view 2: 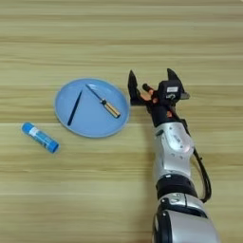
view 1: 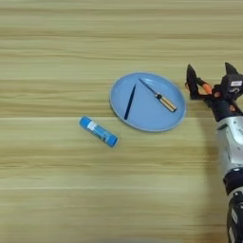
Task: Move the objects on the table
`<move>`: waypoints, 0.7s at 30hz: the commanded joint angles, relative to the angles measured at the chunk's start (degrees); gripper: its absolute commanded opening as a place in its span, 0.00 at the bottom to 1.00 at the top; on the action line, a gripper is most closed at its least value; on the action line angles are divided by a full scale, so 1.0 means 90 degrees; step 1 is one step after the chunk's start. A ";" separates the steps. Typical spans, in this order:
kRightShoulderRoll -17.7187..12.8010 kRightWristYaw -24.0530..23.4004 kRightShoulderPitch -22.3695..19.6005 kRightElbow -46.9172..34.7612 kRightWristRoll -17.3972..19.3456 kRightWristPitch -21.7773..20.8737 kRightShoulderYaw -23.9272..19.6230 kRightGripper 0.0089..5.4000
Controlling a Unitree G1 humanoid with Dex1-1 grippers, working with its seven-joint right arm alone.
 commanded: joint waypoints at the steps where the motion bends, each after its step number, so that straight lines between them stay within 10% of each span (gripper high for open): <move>1: -0.0318 0.0006 -0.0505 -0.0116 0.0049 -0.0036 -0.0083 0.99; 21: -0.0782 0.0832 -0.0904 0.0686 0.0271 -0.0162 -0.0289 0.99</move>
